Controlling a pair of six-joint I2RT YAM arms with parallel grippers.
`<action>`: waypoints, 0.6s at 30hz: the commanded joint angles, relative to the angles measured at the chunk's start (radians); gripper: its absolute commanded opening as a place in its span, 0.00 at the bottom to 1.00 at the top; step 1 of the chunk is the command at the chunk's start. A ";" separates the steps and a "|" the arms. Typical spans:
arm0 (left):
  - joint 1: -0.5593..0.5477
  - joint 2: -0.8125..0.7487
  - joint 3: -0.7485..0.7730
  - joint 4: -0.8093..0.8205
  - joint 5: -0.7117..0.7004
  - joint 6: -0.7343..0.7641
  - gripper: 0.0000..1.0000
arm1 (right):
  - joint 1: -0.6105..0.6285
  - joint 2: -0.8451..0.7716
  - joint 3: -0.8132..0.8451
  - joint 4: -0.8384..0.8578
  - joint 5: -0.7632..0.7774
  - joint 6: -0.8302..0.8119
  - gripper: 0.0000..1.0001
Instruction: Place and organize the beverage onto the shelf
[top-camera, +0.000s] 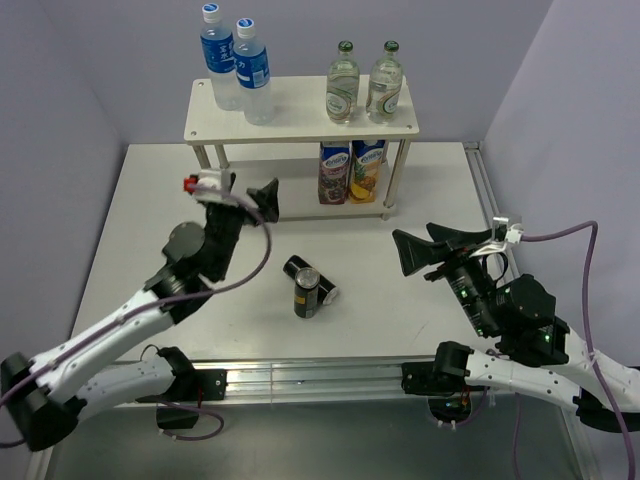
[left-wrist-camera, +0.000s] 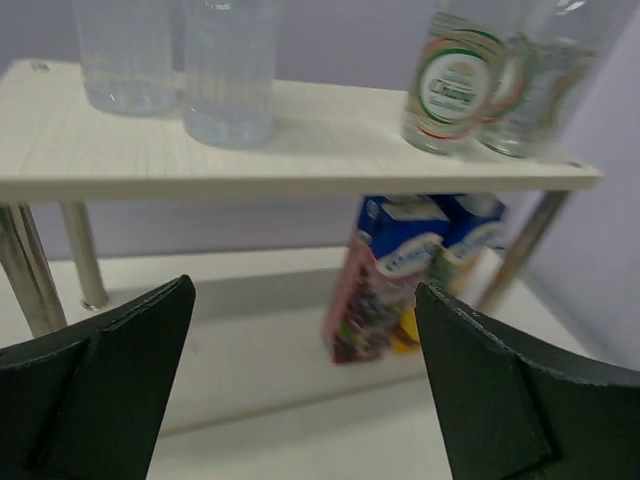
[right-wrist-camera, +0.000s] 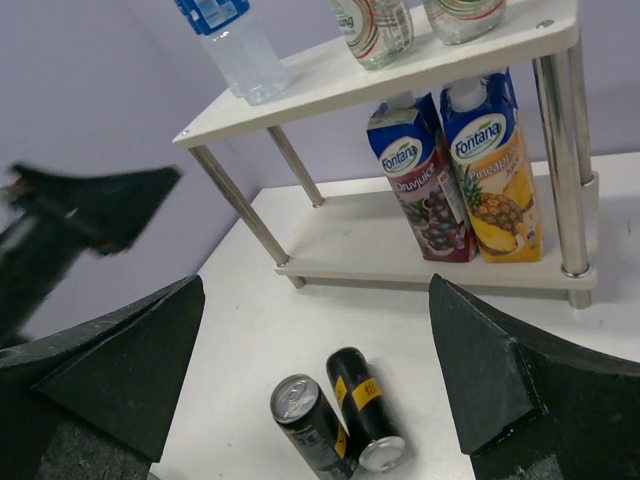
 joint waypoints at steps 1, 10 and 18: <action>-0.080 -0.212 -0.090 -0.249 0.008 -0.182 0.99 | 0.002 -0.020 -0.002 -0.041 0.037 0.020 1.00; -0.300 -0.535 -0.356 -0.472 0.192 -0.485 0.99 | 0.002 -0.052 -0.022 -0.093 0.077 0.082 1.00; -0.478 -0.447 -0.655 -0.179 0.172 -0.565 0.99 | 0.002 -0.056 -0.029 -0.147 0.100 0.134 1.00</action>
